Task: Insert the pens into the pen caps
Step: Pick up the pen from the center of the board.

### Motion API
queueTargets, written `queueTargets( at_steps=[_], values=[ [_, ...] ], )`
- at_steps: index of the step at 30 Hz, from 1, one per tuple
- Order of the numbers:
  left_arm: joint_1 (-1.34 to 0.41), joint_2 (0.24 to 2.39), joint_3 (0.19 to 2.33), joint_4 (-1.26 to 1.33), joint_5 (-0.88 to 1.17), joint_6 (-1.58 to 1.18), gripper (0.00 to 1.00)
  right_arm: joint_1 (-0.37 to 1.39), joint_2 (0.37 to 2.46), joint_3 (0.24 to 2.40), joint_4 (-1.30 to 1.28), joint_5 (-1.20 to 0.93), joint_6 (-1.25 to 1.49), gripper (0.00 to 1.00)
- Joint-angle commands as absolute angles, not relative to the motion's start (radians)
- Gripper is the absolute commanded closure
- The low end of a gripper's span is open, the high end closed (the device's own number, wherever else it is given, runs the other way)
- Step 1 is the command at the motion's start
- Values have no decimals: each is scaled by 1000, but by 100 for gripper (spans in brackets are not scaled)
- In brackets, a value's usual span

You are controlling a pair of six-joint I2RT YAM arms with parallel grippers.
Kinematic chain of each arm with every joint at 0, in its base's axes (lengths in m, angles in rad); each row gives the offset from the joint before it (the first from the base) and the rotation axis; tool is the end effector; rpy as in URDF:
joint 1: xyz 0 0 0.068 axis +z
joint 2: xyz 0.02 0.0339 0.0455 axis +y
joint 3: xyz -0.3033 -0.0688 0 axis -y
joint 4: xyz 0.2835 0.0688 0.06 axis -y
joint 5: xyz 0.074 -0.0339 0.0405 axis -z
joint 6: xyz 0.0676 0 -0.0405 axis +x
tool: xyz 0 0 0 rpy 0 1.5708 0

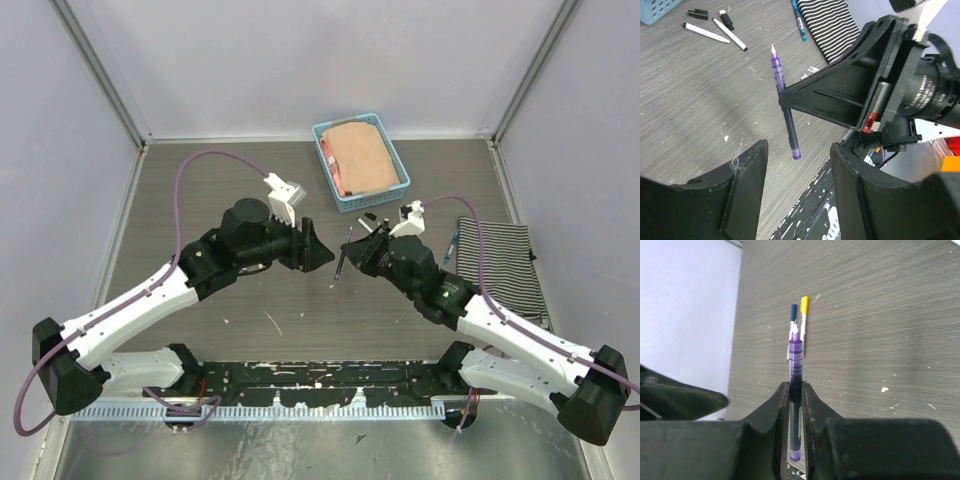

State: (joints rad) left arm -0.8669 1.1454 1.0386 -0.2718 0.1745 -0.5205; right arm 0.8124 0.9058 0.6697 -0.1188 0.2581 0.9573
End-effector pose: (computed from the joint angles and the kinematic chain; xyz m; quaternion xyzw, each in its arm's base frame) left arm 0.1941 -0.2468 0.3672 0.1903 0.8036 -0.4130 0.3839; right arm 0.1867 0.1719 0.2958 0.1322 0.8065 0.3714 0.4405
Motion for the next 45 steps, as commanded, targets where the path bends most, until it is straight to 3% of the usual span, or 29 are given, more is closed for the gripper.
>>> queueTargets(
  at_steps=[1,16,24,31,34,38,45],
  values=[
    [-885,1165,1000,-190,168,-540,41,824,857,678,11,294,1012,84],
    [-908,1236,1012,-150,202,-545,45,824,858,691,58,227,1060,84],
    [-908,1257,1023,-149,176,-543,62,825,842,696,61,181,1062,84],
    [-908,1279,1063,-164,166,-532,67,825,844,686,69,144,1052,83],
    [-909,1302,1074,-177,165,-526,78,827,840,683,65,134,1047,81],
    [-908,1305,1086,-207,135,-517,99,828,819,687,28,157,1020,74],
    [-907,1299,1113,-291,62,-470,100,827,794,772,-152,268,900,57]
  ],
)
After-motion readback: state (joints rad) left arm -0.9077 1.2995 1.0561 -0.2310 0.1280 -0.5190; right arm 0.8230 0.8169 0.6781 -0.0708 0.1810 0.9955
